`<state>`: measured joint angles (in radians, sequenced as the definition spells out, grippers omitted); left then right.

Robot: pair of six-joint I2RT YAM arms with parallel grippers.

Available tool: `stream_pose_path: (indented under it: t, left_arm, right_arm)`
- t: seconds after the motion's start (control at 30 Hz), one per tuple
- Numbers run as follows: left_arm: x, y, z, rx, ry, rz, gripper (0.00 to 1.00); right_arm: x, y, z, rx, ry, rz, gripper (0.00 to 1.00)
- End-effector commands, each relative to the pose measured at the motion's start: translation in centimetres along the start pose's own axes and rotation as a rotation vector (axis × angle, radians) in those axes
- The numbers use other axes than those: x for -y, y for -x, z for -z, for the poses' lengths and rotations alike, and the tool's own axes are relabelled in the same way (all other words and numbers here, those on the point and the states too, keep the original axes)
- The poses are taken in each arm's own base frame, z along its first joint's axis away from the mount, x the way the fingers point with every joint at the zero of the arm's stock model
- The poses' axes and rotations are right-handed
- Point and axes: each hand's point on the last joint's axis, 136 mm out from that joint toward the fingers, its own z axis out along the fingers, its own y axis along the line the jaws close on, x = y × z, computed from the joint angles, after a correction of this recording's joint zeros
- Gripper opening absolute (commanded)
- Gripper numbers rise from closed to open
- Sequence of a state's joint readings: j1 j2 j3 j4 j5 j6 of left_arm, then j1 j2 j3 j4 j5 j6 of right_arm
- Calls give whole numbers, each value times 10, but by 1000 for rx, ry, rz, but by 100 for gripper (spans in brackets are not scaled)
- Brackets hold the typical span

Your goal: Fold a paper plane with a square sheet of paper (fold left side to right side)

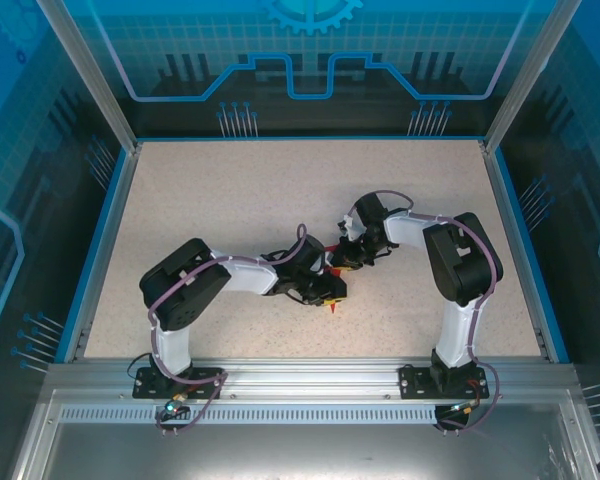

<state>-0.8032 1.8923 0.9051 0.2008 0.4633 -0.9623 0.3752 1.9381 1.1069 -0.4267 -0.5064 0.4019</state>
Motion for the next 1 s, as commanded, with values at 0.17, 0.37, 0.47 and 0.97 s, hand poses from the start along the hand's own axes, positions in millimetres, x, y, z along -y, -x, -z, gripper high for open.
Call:
stream_pose_path:
  t: [0.17, 0.37, 0.47, 0.97]
  left_arm:
    - [-43, -55, -4, -116, 115, 70, 29]
    - [-46, -69, -2, -147, 141, 59, 29]
    - [-50, -72, 4, -142, 154, 62, 29]
    - [-7, -65, 41, -65, 26, -39, 29]
  right_arm:
    - [27, -16, -15, -67, -112, -31, 13]
    - [27, -16, -14, -68, -116, -29, 13]
    - [27, -16, -14, -67, -116, -29, 13]
    - [-17, 15, 19, 79, -11, 80, 20]
